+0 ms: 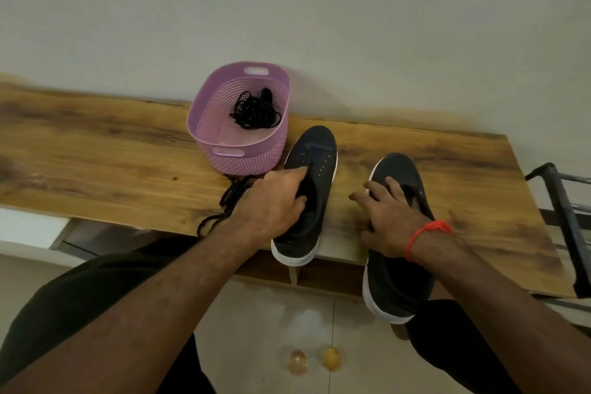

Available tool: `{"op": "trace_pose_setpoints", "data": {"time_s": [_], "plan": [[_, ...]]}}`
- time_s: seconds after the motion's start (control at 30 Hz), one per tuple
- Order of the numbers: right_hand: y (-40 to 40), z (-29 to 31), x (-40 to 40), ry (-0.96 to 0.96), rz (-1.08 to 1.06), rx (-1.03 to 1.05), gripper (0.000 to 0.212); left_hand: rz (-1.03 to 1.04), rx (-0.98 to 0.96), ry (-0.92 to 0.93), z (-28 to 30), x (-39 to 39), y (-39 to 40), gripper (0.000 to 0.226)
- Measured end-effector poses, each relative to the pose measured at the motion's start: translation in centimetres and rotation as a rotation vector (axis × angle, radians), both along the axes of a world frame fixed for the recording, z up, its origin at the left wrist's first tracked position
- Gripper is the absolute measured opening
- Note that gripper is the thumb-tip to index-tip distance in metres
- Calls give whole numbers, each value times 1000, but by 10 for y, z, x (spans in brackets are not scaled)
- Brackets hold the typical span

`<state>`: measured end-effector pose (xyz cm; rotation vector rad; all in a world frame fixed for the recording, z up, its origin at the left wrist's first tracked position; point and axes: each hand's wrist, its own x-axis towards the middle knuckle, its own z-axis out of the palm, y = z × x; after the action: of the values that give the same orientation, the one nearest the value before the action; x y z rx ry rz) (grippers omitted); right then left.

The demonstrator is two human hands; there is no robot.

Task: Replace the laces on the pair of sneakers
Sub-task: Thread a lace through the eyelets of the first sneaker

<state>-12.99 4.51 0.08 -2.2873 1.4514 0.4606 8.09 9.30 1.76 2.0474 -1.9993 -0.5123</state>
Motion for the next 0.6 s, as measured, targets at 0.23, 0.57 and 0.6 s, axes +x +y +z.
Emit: {"op": "trace_pose_setpoints", "data": {"time_s": [0.23,0.57,0.6], "plan": [[-23,1,-32,44,107,-41,82,52,34,76,6,-23,-14,48],[-49,16,-66,29,172,-187,64,77,24,170,-1,-49,-19,38],[-49,18,-63,-35,160,-207,60,96,35,215,0,-47,-21,40]]}}
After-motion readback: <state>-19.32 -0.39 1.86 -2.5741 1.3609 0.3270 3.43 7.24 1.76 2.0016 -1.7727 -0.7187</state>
